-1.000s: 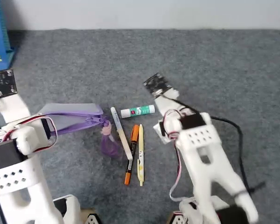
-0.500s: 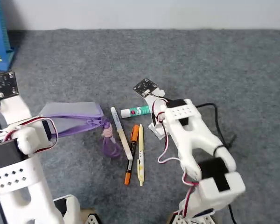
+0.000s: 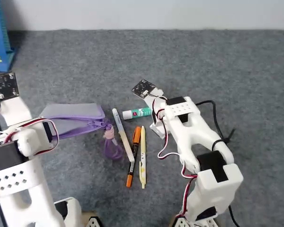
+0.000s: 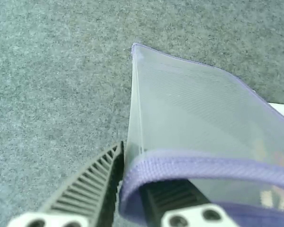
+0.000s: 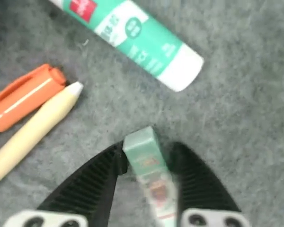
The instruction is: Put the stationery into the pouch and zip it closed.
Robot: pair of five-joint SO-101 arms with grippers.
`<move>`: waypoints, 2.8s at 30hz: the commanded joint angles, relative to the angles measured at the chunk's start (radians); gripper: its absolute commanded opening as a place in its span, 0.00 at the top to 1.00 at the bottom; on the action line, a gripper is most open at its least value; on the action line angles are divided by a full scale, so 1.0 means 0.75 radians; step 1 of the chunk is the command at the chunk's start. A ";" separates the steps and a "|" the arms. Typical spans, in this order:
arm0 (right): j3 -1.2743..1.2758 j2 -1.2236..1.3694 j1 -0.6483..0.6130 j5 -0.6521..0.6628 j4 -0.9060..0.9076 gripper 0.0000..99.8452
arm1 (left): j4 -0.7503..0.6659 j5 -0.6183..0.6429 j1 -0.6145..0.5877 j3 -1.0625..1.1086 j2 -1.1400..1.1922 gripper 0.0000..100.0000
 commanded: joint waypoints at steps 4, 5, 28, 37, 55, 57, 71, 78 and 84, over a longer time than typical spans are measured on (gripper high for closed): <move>-0.074 -0.007 0.015 0.012 0.001 0.99 | -0.025 -0.014 -0.002 -0.009 -0.006 0.99; -0.074 -0.009 0.017 0.012 0.003 0.99 | -0.025 -0.014 -0.002 -0.009 -0.006 0.99; 0.368 -1.265 0.003 -0.585 0.118 0.99 | -0.031 -0.014 0.004 -0.011 -0.006 0.99; 0.528 -1.777 -0.232 -0.679 0.044 0.99 | -0.014 -0.006 0.096 -0.093 0.004 0.99; 0.739 -2.100 -0.600 -0.775 -0.625 0.99 | 0.104 0.043 0.235 -0.369 0.262 0.99; 0.798 -2.100 -0.637 -0.769 -0.754 0.99 | 0.098 0.043 0.233 -0.375 0.336 0.99; 1.142 -1.992 -0.766 -0.773 -1.447 0.99 | 0.080 0.043 0.229 -0.392 0.411 0.99; 1.070 -1.724 -0.766 -0.775 -1.629 0.99 | 0.229 0.045 0.231 -0.580 0.417 0.99; 1.058 -1.683 -0.828 -0.775 -1.683 0.99 | 0.266 0.045 0.229 -0.625 0.419 0.99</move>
